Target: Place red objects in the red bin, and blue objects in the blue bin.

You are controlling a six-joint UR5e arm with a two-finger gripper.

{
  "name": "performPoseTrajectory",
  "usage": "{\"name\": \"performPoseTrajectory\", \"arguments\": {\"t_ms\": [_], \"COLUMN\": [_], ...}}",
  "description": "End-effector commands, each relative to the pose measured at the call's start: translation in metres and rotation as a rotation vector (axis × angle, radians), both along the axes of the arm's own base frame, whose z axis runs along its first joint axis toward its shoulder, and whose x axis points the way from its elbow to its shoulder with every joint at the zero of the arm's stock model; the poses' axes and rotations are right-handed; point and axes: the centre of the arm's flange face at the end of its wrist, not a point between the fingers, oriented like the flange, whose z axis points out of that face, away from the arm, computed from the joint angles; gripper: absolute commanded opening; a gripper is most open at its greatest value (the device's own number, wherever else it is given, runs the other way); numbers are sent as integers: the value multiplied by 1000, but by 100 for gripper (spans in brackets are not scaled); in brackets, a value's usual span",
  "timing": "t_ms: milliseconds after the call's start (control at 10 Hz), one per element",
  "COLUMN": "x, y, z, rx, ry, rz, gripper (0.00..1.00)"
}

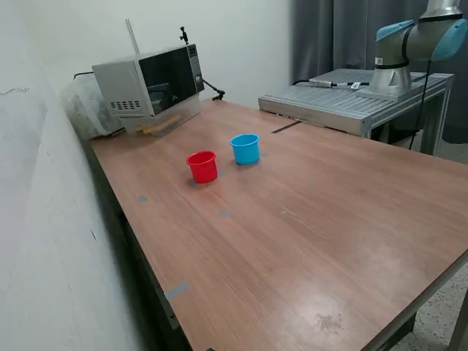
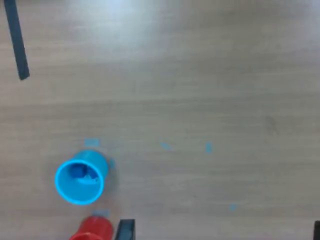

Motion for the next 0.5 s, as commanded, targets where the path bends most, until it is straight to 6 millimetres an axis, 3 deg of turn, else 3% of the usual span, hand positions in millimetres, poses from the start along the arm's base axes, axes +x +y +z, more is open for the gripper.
{"name": "performPoseTrajectory", "arguments": {"t_ms": [0, 400], "x": [26, 22], "y": [-7, 4], "z": [-18, -22], "rx": [3, 5], "ry": [-33, -41], "rz": [13, -9], "gripper": [100, 100]}}
